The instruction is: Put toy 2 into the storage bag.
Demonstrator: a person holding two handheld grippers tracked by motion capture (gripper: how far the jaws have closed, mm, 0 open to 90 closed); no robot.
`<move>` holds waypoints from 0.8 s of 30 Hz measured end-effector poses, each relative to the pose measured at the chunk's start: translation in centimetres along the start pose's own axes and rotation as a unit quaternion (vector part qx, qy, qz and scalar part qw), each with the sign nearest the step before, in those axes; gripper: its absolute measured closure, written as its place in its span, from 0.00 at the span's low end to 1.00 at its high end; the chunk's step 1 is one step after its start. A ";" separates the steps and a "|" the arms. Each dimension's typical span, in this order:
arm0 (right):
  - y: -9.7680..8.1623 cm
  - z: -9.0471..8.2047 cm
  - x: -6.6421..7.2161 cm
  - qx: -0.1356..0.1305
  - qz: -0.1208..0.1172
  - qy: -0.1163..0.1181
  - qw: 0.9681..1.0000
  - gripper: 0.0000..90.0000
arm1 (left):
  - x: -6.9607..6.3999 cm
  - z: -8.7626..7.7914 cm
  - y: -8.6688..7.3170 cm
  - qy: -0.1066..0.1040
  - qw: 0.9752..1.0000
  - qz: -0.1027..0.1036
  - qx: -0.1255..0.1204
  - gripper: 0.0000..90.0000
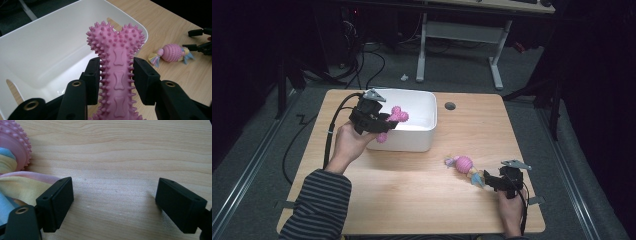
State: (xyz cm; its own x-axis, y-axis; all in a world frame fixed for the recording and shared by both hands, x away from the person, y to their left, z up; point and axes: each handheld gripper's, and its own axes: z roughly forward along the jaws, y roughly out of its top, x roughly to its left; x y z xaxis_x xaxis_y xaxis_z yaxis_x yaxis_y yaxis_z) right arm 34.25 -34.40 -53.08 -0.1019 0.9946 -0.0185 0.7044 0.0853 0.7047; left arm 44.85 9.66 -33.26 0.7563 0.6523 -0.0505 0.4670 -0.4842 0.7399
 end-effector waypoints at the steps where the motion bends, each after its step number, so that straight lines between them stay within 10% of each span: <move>1: 0.0 0.0 0.0 0.000 -0.001 0.000 1.000 0.16 | 0.1 0.1 0.2 0.004 1.000 0.000 0.000 0.66; 24: 0.0 0.0 0.0 0.000 -0.003 0.001 1.000 0.16 | 2.2 2.4 1.2 0.045 0.999 -0.025 -0.002 0.66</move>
State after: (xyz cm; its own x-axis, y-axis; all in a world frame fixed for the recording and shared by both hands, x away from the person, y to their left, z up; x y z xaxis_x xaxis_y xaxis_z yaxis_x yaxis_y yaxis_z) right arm 34.25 -34.40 -53.08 -0.1081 0.9939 -0.0206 0.7036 0.0912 0.7047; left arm 48.18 9.11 -34.14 0.6881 0.7251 -0.0279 0.5015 -0.4474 0.7405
